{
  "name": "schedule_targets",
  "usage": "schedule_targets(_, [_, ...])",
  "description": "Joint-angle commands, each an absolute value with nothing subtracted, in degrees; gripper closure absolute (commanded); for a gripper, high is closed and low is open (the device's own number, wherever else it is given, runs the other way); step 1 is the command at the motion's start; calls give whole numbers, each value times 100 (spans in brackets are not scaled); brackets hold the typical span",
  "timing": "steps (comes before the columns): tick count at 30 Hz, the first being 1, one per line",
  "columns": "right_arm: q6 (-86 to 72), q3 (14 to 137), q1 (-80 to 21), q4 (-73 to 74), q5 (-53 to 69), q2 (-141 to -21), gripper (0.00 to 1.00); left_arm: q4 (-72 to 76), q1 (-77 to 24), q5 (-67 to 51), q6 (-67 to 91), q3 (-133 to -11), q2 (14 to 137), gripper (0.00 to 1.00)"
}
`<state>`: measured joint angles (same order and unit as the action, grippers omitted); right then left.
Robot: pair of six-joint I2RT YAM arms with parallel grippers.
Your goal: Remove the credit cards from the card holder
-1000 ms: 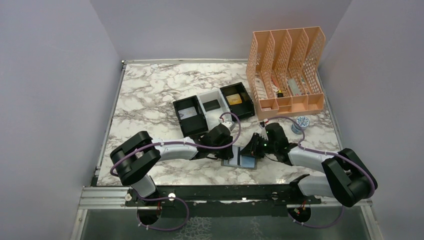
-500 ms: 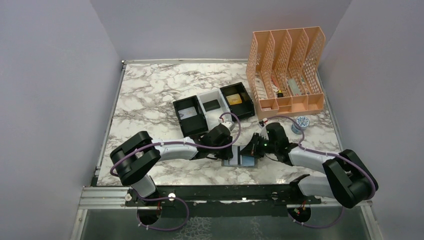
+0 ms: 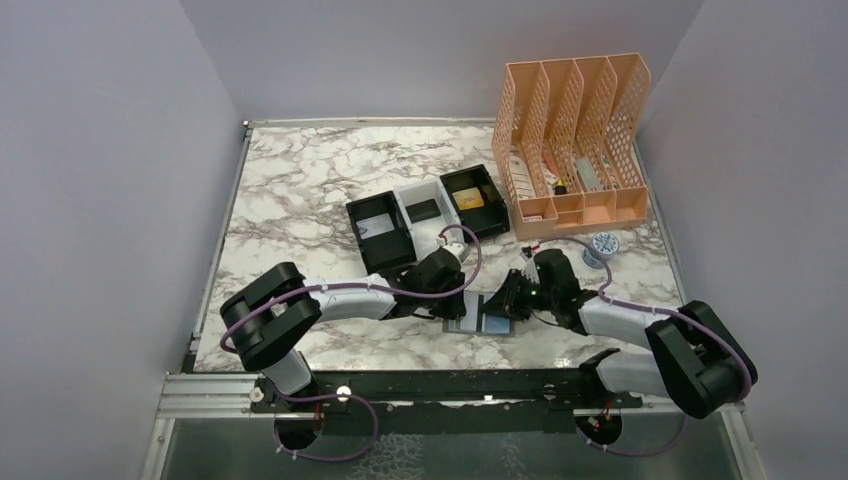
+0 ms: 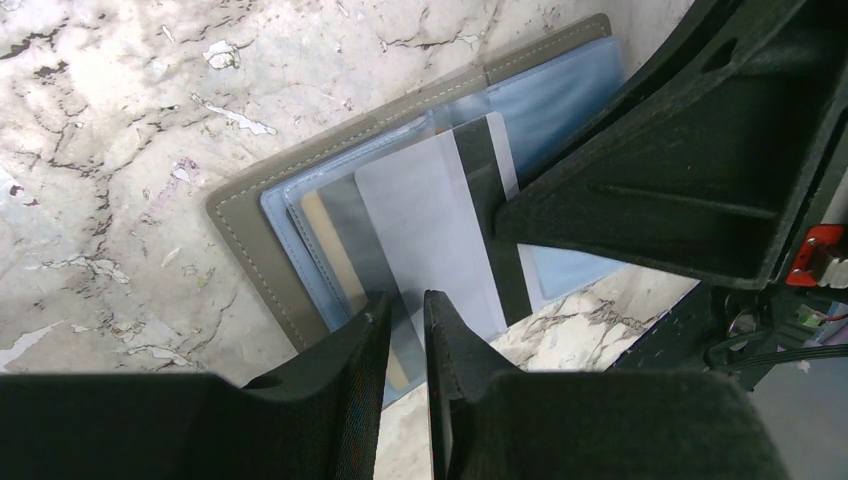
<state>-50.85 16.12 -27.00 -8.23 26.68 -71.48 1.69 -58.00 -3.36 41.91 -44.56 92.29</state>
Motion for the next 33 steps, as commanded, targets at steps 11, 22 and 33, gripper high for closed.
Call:
schedule_targets(11, [-5593,1066,-2694,-2436,3408,-7838,80,-223,-5828,-301,4087,-4527,9527,79])
schedule_targets(22, [-4941,1415,-2627,-776,2354,-6874,94,-391,-5827,-182,4072,-4534,9501,80])
schedule_targets(33, [-5585,1163,-2608,-2196,3226,-7579,82,-409,-5827,-246,4039,-4588,9562,80])
